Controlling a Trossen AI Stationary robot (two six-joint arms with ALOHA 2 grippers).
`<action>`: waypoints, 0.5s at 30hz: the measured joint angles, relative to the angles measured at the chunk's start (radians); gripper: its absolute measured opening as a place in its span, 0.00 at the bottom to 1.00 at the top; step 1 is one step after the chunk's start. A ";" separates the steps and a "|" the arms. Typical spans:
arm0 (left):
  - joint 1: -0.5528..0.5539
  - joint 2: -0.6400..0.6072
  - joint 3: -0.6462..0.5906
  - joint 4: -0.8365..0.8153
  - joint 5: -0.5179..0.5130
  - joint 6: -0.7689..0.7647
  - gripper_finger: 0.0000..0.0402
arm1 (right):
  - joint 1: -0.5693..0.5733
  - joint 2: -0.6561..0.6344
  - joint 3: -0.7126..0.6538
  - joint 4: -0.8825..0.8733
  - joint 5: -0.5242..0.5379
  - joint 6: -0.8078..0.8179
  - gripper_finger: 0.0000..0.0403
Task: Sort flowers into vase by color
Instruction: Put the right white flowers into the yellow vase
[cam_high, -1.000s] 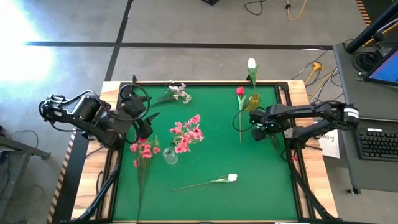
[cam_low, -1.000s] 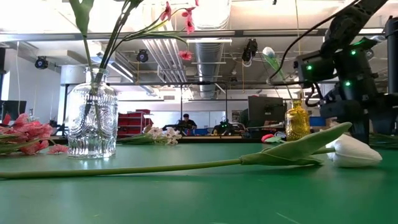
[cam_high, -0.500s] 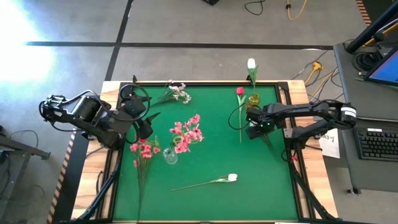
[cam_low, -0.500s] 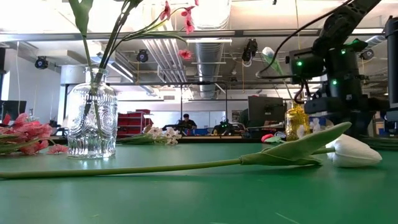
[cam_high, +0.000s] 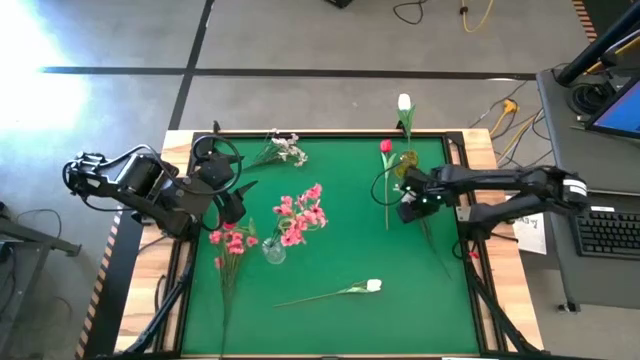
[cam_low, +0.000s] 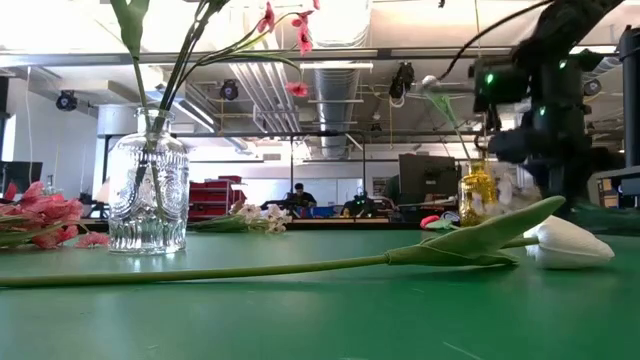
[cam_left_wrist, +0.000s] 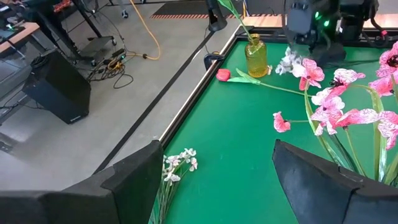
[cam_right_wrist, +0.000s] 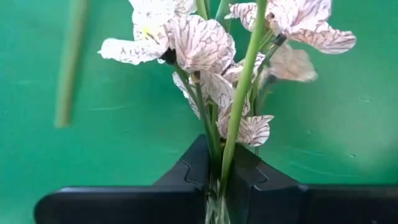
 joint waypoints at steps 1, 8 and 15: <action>0.000 0.000 0.000 0.000 0.000 0.000 0.71 | 0.002 -0.026 0.005 -0.001 0.000 0.000 0.06; 0.000 0.000 0.000 0.000 0.000 0.003 0.71 | 0.016 -0.217 0.033 0.206 0.000 -0.035 0.07; 0.000 0.000 0.000 0.000 0.000 0.003 0.71 | 0.022 -0.335 0.033 0.616 0.060 -0.242 0.07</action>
